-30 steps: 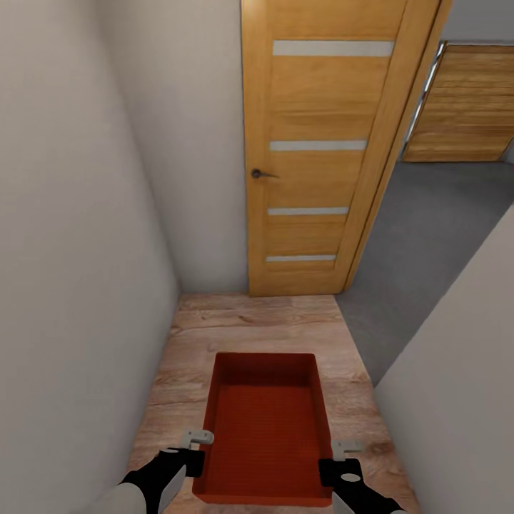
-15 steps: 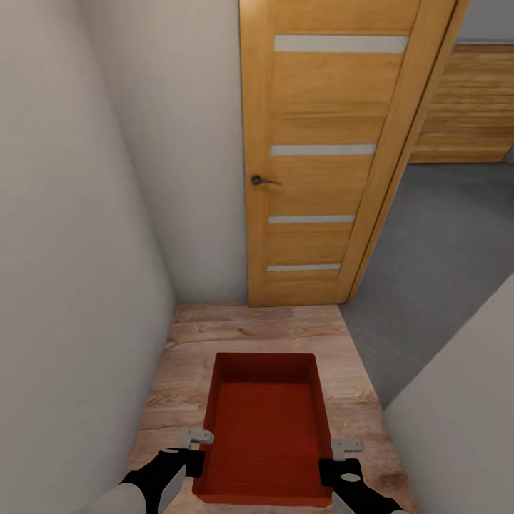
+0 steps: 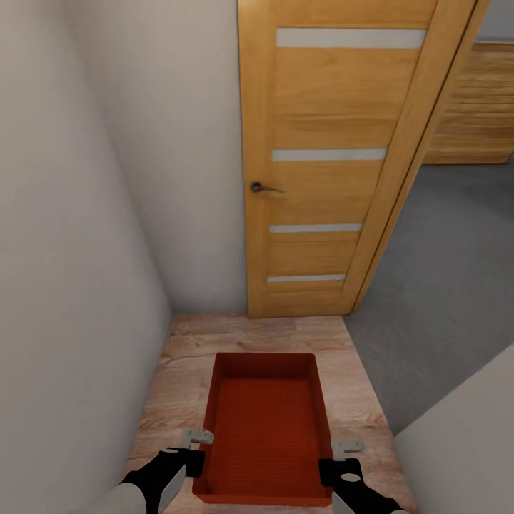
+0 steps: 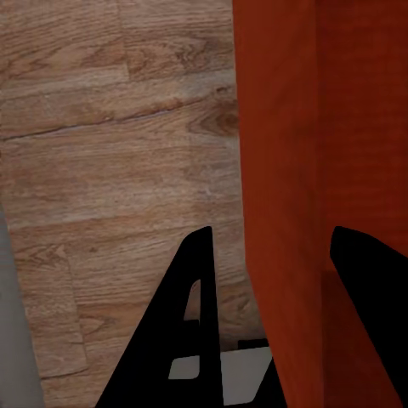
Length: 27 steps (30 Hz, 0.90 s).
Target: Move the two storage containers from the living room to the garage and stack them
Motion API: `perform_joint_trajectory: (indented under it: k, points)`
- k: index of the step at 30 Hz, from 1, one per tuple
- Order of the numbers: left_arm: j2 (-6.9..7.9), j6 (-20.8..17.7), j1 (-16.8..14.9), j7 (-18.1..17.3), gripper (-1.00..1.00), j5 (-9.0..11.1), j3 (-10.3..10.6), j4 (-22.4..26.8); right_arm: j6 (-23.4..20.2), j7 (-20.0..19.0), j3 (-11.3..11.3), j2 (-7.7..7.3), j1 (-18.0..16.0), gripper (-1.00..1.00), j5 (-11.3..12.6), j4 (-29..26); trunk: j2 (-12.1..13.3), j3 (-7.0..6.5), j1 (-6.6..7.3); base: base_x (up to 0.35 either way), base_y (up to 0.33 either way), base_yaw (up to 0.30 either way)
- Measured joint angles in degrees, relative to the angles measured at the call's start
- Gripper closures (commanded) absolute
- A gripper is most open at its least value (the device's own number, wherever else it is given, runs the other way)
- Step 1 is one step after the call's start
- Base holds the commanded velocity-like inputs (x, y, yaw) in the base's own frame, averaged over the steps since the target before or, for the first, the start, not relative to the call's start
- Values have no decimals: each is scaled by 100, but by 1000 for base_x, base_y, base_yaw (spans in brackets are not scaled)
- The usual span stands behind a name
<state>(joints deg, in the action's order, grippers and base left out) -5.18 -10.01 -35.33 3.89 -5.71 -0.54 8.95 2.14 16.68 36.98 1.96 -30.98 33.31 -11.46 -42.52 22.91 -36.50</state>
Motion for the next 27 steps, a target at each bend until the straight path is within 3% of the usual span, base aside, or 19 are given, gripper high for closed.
perform_joint_trajectory:
  k: [27]
  points:
    - [0, 0, 0, 0, 100, 0, 0, 0, 0, 0, 4, 0, -2, 100, 1, 0, 0, 0, 0, 324, 0, 0]
